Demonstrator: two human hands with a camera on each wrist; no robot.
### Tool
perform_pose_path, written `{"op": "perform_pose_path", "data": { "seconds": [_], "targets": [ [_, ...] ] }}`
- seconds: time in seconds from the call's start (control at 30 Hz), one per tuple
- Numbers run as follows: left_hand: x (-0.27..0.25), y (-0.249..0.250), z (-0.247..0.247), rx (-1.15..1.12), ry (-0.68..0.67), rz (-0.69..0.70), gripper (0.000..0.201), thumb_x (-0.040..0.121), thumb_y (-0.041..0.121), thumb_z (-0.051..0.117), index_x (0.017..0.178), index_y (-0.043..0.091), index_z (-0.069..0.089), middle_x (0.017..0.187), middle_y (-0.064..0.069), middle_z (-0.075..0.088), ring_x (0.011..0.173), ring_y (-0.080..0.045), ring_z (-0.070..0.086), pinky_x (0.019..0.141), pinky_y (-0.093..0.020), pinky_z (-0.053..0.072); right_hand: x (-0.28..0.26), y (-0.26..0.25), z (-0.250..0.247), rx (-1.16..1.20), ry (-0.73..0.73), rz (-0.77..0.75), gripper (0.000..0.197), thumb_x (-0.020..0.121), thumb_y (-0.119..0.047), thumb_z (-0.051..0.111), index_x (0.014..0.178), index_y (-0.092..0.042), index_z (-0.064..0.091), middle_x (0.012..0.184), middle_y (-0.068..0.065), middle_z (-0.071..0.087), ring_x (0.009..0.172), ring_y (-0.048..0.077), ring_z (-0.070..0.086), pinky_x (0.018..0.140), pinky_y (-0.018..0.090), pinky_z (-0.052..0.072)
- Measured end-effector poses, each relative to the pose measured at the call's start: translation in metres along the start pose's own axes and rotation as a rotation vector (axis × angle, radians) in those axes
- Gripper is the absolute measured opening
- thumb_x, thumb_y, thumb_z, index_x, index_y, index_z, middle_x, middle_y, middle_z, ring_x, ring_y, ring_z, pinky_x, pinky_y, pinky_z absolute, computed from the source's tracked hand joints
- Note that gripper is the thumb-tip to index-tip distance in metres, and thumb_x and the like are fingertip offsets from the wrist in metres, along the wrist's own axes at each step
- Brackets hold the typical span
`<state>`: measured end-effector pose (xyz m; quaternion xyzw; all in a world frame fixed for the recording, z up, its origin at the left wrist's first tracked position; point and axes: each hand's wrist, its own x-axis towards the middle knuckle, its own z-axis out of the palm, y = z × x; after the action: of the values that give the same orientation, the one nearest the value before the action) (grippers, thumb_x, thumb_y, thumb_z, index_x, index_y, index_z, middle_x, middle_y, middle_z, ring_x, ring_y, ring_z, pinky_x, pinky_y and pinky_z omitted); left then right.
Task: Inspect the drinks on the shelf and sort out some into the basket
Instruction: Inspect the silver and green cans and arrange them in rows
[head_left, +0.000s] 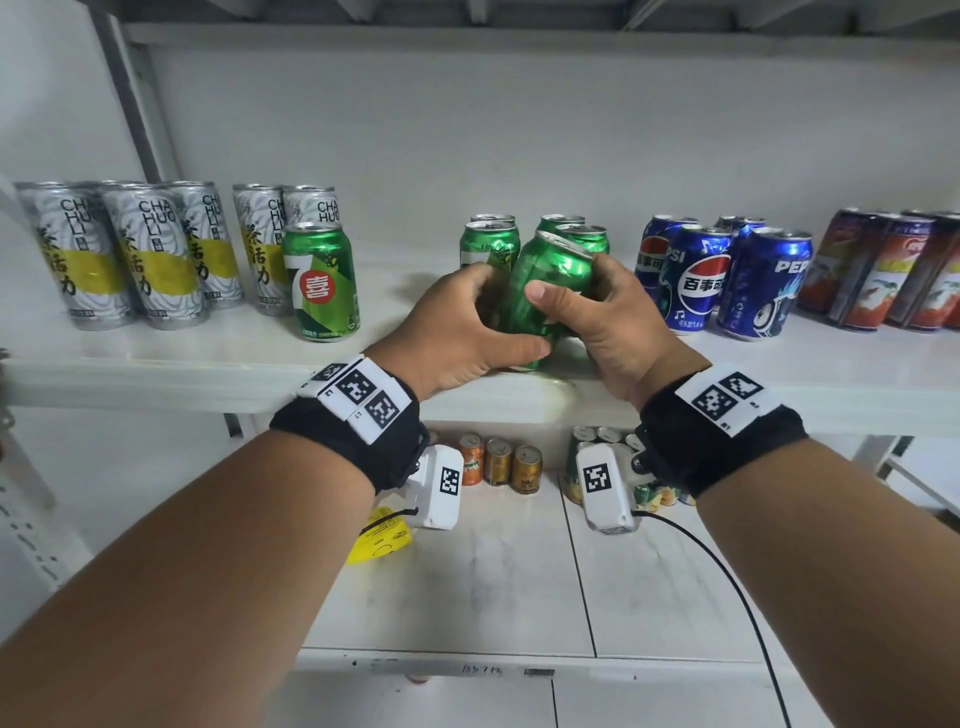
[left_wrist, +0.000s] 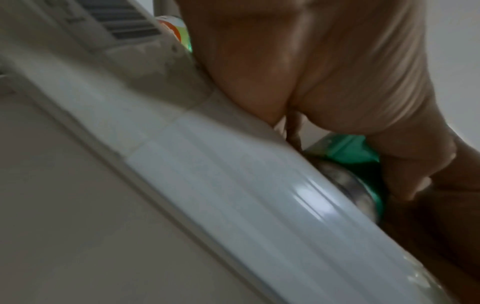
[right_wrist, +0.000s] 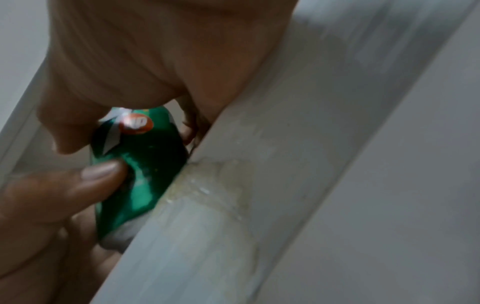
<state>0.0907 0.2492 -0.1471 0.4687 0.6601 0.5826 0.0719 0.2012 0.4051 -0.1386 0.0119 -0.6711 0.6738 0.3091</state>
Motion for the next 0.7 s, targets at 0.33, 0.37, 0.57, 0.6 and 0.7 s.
{"op": "perform_pose_path", "data": {
  "seconds": [0.33, 0.37, 0.57, 0.6, 0.7],
  "targets": [
    [0.001, 0.0047, 0.0015, -0.006, -0.07, -0.039, 0.073, 0.065, 0.039, 0.093, 0.131, 0.023, 0.066, 0.12, 0.0, 0.08, 0.114, -0.02, 0.077, 0.102, -0.048, 0.063, 0.0006, 0.0018, -0.0002, 0.004, -0.014, -0.035, 0.05, 0.084, -0.013, 0.068, 0.132, -0.001, 0.062, 0.111, 0.014, 0.072, 0.1, 0.031, 0.07, 0.087, 0.044, 0.057],
    [0.0009, 0.0045, 0.002, -0.005, -0.064, -0.038, 0.077, 0.064, 0.04, 0.095, 0.133, 0.022, 0.066, 0.121, 0.002, 0.08, 0.114, -0.018, 0.077, 0.102, -0.046, 0.062, 0.0008, 0.0026, -0.0009, -0.014, -0.028, -0.037, 0.046, 0.087, -0.013, 0.071, 0.131, -0.002, 0.063, 0.114, 0.014, 0.074, 0.102, 0.03, 0.072, 0.087, 0.041, 0.059],
    [0.0023, -0.0026, -0.0002, -0.029, -0.006, -0.018, 0.064, 0.07, 0.024, 0.098, 0.127, 0.019, 0.068, 0.115, 0.005, 0.081, 0.109, -0.015, 0.078, 0.094, -0.039, 0.065, 0.0001, 0.0021, -0.0018, -0.051, 0.005, -0.018, 0.052, 0.081, -0.025, 0.088, 0.124, -0.008, 0.065, 0.114, 0.007, 0.079, 0.105, 0.027, 0.077, 0.084, 0.037, 0.062],
    [0.0024, -0.0034, -0.0007, -0.023, -0.002, -0.012, 0.058, 0.071, 0.023, 0.096, 0.123, 0.021, 0.069, 0.112, 0.008, 0.082, 0.106, -0.012, 0.078, 0.089, -0.033, 0.065, 0.0003, 0.0019, -0.0011, -0.04, 0.017, -0.009, 0.057, 0.077, -0.028, 0.09, 0.123, -0.008, 0.063, 0.114, 0.008, 0.078, 0.105, 0.027, 0.077, 0.083, 0.038, 0.062],
    [0.001, -0.0036, -0.0021, -0.042, -0.022, -0.012, 0.049, 0.074, 0.019, 0.09, 0.118, 0.025, 0.069, 0.108, 0.013, 0.082, 0.104, -0.011, 0.079, 0.084, -0.026, 0.063, 0.0011, 0.0015, -0.0006, 0.007, 0.03, -0.002, 0.056, 0.078, -0.029, 0.087, 0.119, -0.005, 0.058, 0.113, 0.012, 0.075, 0.103, 0.03, 0.074, 0.086, 0.044, 0.061]
  ]
}}
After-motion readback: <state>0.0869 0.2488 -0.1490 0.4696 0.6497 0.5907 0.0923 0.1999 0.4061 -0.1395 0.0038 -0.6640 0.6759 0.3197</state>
